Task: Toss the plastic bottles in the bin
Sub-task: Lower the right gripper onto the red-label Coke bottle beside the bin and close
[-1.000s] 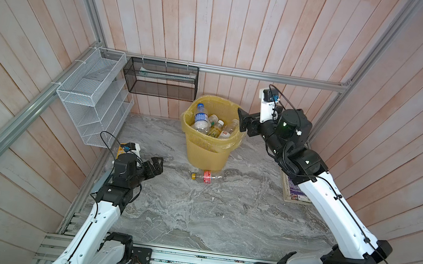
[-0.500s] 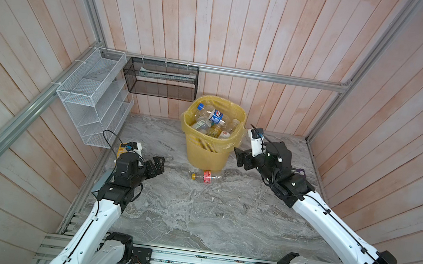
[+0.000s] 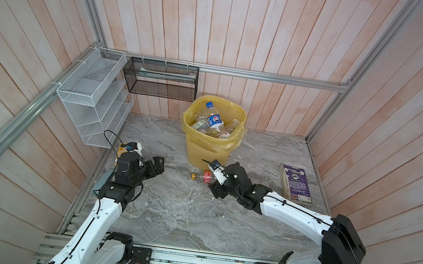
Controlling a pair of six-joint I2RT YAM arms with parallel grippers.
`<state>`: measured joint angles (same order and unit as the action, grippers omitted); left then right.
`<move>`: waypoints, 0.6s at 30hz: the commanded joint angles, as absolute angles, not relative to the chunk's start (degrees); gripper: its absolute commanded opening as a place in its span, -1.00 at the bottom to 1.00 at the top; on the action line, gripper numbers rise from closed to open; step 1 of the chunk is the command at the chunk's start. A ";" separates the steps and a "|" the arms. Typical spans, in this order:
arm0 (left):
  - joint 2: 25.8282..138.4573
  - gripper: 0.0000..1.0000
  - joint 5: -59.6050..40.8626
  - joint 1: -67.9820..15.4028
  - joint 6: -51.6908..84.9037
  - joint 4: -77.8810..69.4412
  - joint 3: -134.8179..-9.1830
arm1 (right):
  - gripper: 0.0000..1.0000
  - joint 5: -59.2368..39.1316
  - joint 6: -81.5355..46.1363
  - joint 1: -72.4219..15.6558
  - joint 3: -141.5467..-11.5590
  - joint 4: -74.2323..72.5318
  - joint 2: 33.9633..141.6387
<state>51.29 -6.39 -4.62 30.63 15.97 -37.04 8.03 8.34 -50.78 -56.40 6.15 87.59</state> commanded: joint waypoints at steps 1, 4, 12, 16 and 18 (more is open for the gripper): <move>49.67 0.99 -4.49 -4.67 29.91 16.88 -36.88 | 0.69 9.09 12.58 -51.93 -60.53 6.52 91.87; 49.11 1.00 -4.35 -4.57 30.06 16.96 -36.30 | 0.68 10.05 14.37 -52.29 -63.16 7.79 96.50; 49.14 1.00 -4.31 -4.35 29.14 17.80 -36.17 | 0.69 16.01 17.52 -52.18 -70.69 11.74 106.33; 49.02 1.00 -4.04 -4.22 28.67 18.22 -36.13 | 0.68 19.25 17.52 -51.64 -75.13 15.32 110.97; 48.94 1.00 -3.85 -4.21 28.54 18.51 -36.10 | 0.68 19.94 17.11 -51.18 -76.30 16.75 112.19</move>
